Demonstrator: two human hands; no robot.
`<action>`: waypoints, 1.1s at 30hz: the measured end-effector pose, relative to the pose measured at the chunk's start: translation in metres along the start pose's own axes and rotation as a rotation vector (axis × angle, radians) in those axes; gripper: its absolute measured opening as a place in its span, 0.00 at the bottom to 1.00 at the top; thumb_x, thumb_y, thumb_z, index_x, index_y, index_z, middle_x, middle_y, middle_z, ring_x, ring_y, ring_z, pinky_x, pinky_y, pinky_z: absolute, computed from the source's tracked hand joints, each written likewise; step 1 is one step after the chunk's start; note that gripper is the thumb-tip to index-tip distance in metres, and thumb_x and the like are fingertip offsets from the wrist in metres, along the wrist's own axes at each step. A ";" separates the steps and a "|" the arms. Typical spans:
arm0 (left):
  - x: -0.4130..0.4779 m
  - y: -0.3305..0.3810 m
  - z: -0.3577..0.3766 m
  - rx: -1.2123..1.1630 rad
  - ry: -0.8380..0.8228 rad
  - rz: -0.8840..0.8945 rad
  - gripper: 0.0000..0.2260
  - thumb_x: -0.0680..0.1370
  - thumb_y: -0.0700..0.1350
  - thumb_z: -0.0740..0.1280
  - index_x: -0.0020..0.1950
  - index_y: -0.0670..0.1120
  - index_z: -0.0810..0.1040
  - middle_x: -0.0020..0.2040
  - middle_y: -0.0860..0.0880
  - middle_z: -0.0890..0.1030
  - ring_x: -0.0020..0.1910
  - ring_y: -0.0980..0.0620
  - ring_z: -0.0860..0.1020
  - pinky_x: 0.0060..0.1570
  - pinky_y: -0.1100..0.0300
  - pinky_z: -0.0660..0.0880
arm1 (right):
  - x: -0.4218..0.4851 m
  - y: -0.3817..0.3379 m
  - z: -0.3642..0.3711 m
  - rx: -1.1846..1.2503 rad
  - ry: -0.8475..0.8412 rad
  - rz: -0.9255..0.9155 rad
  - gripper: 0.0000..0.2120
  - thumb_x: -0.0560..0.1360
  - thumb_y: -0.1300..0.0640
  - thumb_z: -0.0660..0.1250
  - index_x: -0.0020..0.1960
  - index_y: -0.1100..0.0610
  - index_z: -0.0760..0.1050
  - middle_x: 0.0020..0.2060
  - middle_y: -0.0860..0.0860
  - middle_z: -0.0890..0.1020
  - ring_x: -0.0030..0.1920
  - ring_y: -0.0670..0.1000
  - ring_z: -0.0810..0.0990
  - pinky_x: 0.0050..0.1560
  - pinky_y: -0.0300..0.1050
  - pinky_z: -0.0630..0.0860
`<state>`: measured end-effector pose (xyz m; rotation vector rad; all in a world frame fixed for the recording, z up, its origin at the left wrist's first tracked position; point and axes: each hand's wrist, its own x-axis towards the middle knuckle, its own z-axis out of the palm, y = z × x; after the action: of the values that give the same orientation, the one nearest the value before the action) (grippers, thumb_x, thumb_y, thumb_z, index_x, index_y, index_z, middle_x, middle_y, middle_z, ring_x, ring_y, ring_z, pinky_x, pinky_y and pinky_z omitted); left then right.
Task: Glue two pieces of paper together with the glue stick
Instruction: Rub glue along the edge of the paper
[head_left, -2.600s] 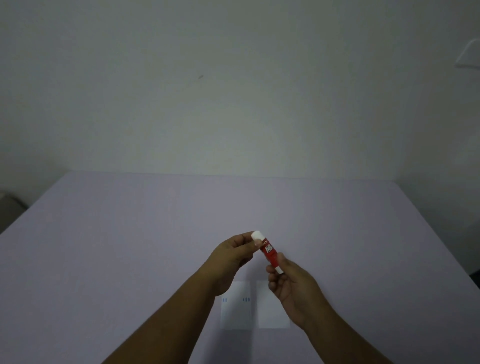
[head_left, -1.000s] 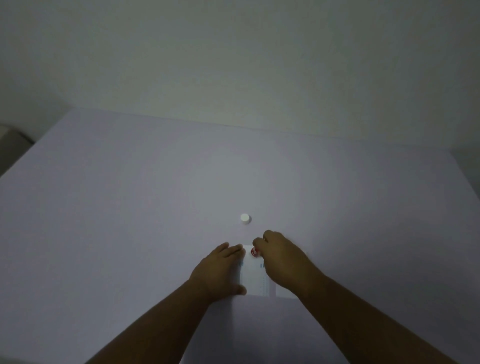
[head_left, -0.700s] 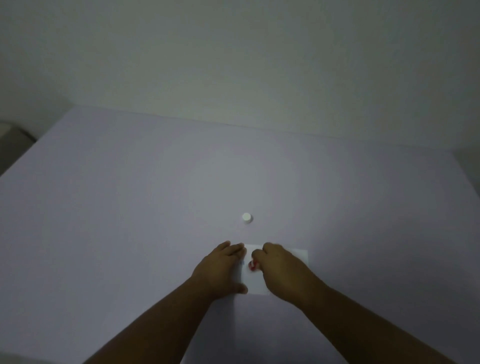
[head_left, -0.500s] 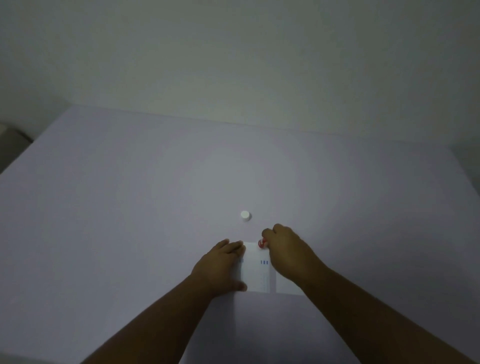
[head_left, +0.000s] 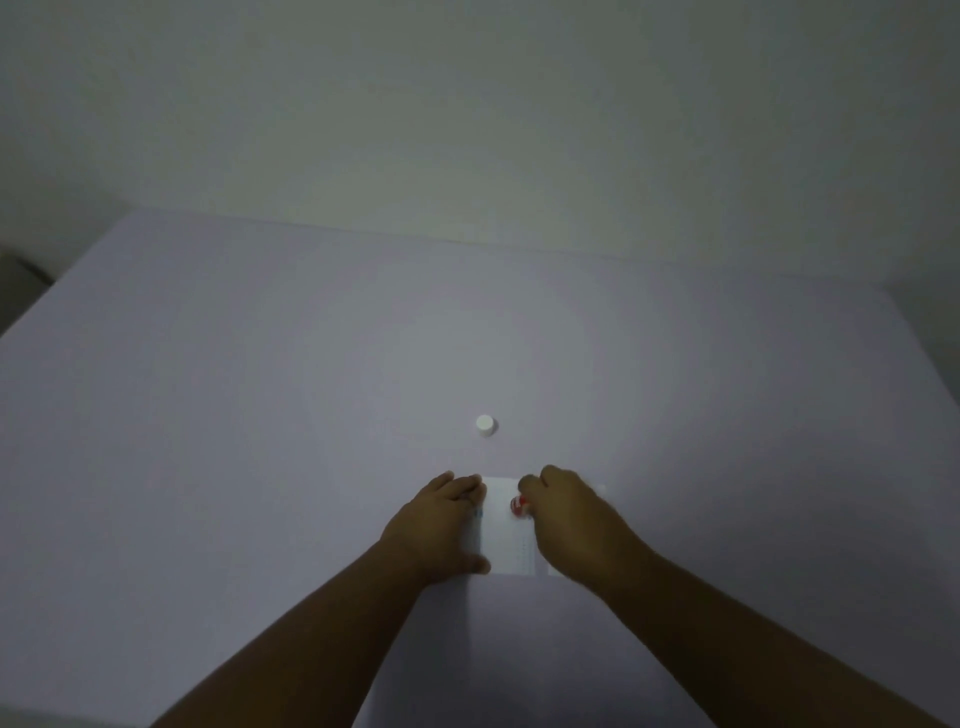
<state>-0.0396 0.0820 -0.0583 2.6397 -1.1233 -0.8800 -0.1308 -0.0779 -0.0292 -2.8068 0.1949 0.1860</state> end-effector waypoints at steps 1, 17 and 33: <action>0.000 0.000 0.001 0.000 -0.001 -0.001 0.46 0.67 0.61 0.71 0.77 0.48 0.52 0.78 0.54 0.53 0.77 0.49 0.49 0.75 0.51 0.54 | -0.009 -0.002 0.006 0.019 -0.018 -0.021 0.11 0.73 0.62 0.62 0.55 0.55 0.71 0.50 0.54 0.76 0.49 0.53 0.74 0.44 0.43 0.70; 0.004 -0.002 0.006 0.002 0.003 -0.011 0.47 0.66 0.62 0.71 0.77 0.49 0.51 0.78 0.54 0.53 0.77 0.50 0.48 0.75 0.51 0.54 | -0.046 -0.001 0.014 0.036 -0.033 -0.102 0.12 0.72 0.64 0.59 0.54 0.54 0.71 0.49 0.53 0.75 0.47 0.53 0.74 0.41 0.41 0.66; 0.004 -0.003 0.005 0.024 -0.012 0.001 0.47 0.67 0.62 0.70 0.77 0.49 0.51 0.78 0.54 0.53 0.77 0.49 0.48 0.75 0.51 0.55 | -0.052 -0.002 0.014 0.038 -0.047 -0.095 0.11 0.71 0.64 0.58 0.51 0.54 0.71 0.47 0.53 0.75 0.47 0.54 0.74 0.42 0.45 0.70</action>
<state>-0.0384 0.0819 -0.0656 2.6565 -1.1449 -0.8884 -0.1827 -0.0660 -0.0343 -2.7631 0.0538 0.2233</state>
